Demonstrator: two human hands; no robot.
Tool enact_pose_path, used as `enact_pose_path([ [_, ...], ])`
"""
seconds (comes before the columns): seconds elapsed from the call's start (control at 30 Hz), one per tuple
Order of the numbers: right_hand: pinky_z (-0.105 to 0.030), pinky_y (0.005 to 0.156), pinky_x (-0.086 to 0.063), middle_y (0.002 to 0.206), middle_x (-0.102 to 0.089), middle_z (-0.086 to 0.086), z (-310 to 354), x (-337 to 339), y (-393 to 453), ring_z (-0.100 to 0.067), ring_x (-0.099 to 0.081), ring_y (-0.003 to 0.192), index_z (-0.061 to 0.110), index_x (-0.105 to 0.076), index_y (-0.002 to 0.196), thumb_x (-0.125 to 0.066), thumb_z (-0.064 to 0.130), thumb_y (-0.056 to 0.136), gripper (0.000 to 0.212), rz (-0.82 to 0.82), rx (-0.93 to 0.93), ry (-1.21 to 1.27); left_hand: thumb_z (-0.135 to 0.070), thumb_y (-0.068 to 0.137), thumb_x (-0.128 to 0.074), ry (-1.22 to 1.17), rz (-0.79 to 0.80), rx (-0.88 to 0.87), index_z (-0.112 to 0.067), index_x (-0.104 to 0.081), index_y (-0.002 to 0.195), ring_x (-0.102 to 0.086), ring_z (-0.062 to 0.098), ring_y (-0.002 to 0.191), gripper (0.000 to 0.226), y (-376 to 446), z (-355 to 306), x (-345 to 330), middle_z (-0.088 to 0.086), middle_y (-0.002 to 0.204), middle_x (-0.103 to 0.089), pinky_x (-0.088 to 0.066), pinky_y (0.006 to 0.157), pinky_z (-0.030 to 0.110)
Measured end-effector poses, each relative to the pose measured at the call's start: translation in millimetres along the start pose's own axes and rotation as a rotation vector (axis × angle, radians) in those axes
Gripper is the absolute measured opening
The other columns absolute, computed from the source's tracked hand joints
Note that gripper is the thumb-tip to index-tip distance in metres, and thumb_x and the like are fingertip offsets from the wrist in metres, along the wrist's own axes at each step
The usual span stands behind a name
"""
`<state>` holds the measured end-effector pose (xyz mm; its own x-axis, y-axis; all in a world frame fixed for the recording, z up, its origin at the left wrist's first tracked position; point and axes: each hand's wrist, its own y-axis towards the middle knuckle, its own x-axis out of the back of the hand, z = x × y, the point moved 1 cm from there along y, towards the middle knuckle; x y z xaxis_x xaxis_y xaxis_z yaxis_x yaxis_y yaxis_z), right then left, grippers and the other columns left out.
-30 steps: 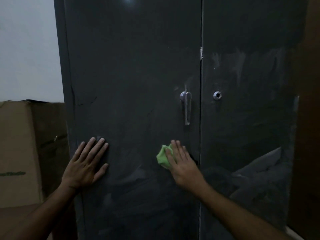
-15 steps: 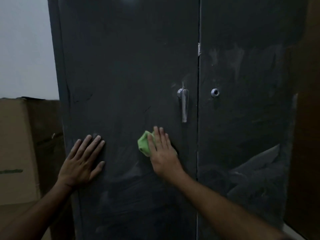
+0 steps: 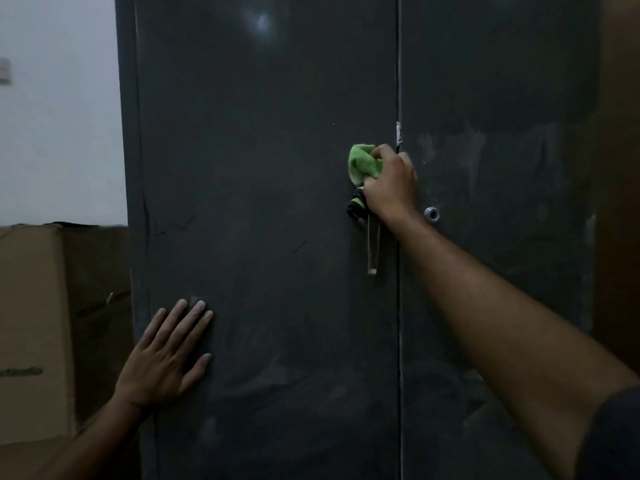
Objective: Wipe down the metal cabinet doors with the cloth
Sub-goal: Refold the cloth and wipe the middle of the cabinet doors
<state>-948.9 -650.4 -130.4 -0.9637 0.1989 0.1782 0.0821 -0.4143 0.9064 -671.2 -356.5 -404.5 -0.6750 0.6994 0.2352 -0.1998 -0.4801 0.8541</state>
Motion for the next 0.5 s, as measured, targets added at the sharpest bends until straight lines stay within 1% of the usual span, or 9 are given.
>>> enact_pose_path([
  [0.1, -0.037, 0.094, -0.046, 0.119, -0.053, -0.010, -15.3, 4.7, 3.9, -0.032, -0.053, 0.112, 0.024, -0.066, 0.131, -0.058, 0.007, 0.088, 0.047, -0.011, 0.091, 0.000, -0.050, 0.095, -0.048, -0.004, 0.006, -0.001, -0.012, -0.023, 0.165, -0.026, 0.034, 0.156, 0.083, 0.7, 0.9, 0.0, 0.017, 0.164, -0.039, -0.017, 0.129, 0.051],
  [0.2, -0.038, 0.096, -0.045, 0.120, -0.051, -0.006, -41.1, 13.3, 6.5, -0.028, -0.046, 0.111, 0.025, -0.067, 0.132, -0.056, 0.000, 0.086, 0.054, 0.121, 0.272, -0.033, -0.049, 0.095, -0.048, -0.003, 0.012, -0.005, -0.013, -0.021, 0.165, -0.032, 0.036, 0.152, 0.084, 1.1, -0.3, 0.0, 0.017, 0.163, -0.040, -0.018, 0.128, 0.052],
  [0.27, -0.045, 0.097, -0.047, 0.126, -0.050, -0.003, -59.4, 16.8, -5.5, -0.026, -0.042, 0.111, 0.027, -0.067, 0.133, -0.056, -0.003, 0.085, 0.058, 0.203, 0.434, -0.103, -0.049, 0.095, -0.048, -0.007, 0.017, 0.002, -0.014, -0.022, 0.165, -0.032, 0.036, 0.153, 0.083, 1.7, 0.8, 1.1, 0.016, 0.164, -0.039, -0.019, 0.127, 0.052],
  [0.3, -0.046, 0.097, -0.047, 0.128, -0.049, -0.002, -68.5, 17.4, -16.6, -0.026, -0.041, 0.113, 0.027, -0.066, 0.134, -0.056, -0.003, 0.084, 0.060, 0.218, 0.469, -0.134, -0.050, 0.095, -0.047, -0.002, 0.025, 0.004, -0.013, -0.022, 0.165, -0.031, 0.036, 0.153, 0.083, 1.5, 1.3, 1.0, 0.016, 0.166, -0.036, -0.019, 0.127, 0.052],
  [0.37, -0.046, 0.095, -0.046, 0.128, -0.049, -0.006, -84.9, 19.8, -45.5, -0.028, -0.042, 0.110, 0.021, -0.064, 0.135, -0.057, -0.005, 0.082, 0.059, 0.208, 0.421, -0.155, -0.050, 0.095, -0.046, 0.006, 0.045, -0.004, -0.013, -0.021, 0.165, -0.029, 0.036, 0.154, 0.083, 0.3, 0.2, 1.6, 0.013, 0.170, -0.027, -0.017, 0.128, 0.052],
  [0.4, -0.047, 0.092, -0.047, 0.126, -0.050, -0.008, -93.4, 20.8, -59.7, -0.030, -0.043, 0.106, 0.017, -0.065, 0.132, -0.059, -0.004, 0.081, 0.056, 0.205, 0.413, -0.167, -0.051, 0.096, -0.046, 0.004, 0.048, -0.007, -0.013, -0.021, 0.165, -0.028, 0.036, 0.155, 0.083, 0.2, 0.1, 2.4, 0.011, 0.172, -0.022, -0.017, 0.128, 0.052],
  [0.43, -0.049, 0.089, -0.048, 0.124, -0.050, -0.010, -99.3, 22.4, -73.3, -0.030, -0.043, 0.102, 0.016, -0.066, 0.129, -0.061, -0.002, 0.080, 0.052, 0.222, 0.440, -0.201, -0.051, 0.095, -0.045, 0.001, 0.047, -0.009, -0.013, -0.020, 0.165, -0.027, 0.035, 0.155, 0.083, 0.0, 0.7, 2.6, 0.010, 0.173, -0.019, -0.017, 0.128, 0.053],
  [0.5, -0.050, 0.081, -0.051, 0.122, -0.051, -0.009, -106.1, 23.9, -90.2, -0.028, -0.046, 0.096, 0.018, -0.066, 0.131, -0.066, 0.005, 0.081, 0.051, 0.263, 0.533, -0.315, -0.051, 0.096, -0.045, 0.007, 0.048, -0.006, -0.013, -0.020, 0.165, -0.022, 0.033, 0.158, 0.083, -0.4, 2.4, 2.5, 0.010, 0.173, -0.019, -0.019, 0.126, 0.054],
])
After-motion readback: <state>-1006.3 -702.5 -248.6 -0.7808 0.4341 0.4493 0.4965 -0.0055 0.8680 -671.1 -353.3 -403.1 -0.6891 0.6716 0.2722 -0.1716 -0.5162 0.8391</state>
